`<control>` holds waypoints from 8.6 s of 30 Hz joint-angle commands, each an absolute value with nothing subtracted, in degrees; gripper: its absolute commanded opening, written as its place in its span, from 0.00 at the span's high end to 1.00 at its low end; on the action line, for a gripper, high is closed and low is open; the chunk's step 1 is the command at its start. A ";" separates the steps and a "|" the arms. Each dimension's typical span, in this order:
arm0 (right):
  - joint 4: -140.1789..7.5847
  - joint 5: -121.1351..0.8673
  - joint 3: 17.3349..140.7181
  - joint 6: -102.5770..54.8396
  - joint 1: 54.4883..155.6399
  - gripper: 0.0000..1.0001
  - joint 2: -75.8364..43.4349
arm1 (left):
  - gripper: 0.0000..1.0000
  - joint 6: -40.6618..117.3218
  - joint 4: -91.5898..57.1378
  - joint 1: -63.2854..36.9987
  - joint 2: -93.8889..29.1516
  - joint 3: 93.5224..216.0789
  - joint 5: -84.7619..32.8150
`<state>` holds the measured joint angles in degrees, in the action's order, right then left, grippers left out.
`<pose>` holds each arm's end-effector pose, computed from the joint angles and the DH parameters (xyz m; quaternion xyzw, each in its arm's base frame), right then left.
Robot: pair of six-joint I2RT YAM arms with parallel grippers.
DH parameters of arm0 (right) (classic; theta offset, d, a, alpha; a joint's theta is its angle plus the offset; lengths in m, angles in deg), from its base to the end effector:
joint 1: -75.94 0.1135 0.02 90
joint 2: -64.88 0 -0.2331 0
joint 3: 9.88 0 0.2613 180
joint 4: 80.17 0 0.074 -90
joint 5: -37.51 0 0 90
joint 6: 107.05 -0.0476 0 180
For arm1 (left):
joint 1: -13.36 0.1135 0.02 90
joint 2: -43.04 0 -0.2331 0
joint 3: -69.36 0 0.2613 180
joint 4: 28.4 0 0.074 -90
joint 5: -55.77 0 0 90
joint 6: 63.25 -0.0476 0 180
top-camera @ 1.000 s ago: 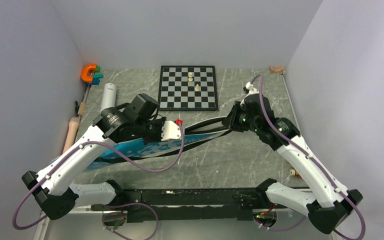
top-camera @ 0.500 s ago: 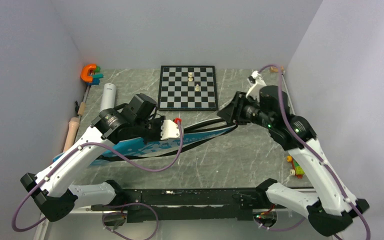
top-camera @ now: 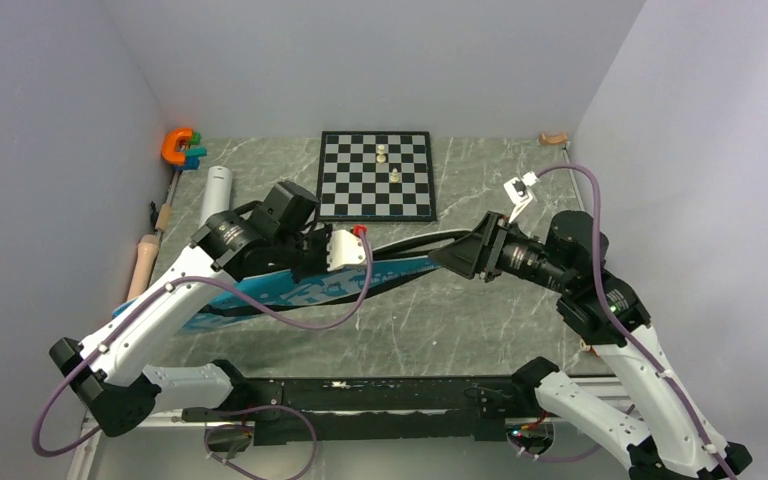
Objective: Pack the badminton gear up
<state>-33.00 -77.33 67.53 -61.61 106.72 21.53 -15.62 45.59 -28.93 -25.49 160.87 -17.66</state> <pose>0.1454 0.1099 0.3933 -0.0410 0.7754 0.5044 0.3777 0.1762 -0.1786 0.3395 0.6637 0.6572 -0.1356 0.3303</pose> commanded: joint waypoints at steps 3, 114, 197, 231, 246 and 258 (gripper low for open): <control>-50.13 -87.75 58.13 -70.25 106.66 0.41 22.08 | 1.00 -12.47 40.73 -27.69 -25.47 165.69 -17.77; -64.18 -68.10 44.19 -63.37 125.59 0.31 21.71 | 1.00 -14.07 46.90 -27.83 -29.46 171.34 -9.28; -104.24 -75.69 39.66 -73.56 121.94 0.44 1.93 | 1.00 -19.50 52.56 -28.82 -27.00 170.77 -5.32; -97.09 -70.03 36.20 -73.19 123.55 1.00 8.06 | 1.00 -15.70 46.85 -29.18 -26.76 166.93 -13.31; -76.32 -66.64 38.21 -69.91 119.37 1.00 17.69 | 1.00 -17.87 46.28 -29.54 -25.10 164.23 -17.61; -62.15 -68.84 37.98 -67.70 110.32 1.00 27.55 | 1.00 -20.79 47.75 -30.44 -23.90 163.13 -18.53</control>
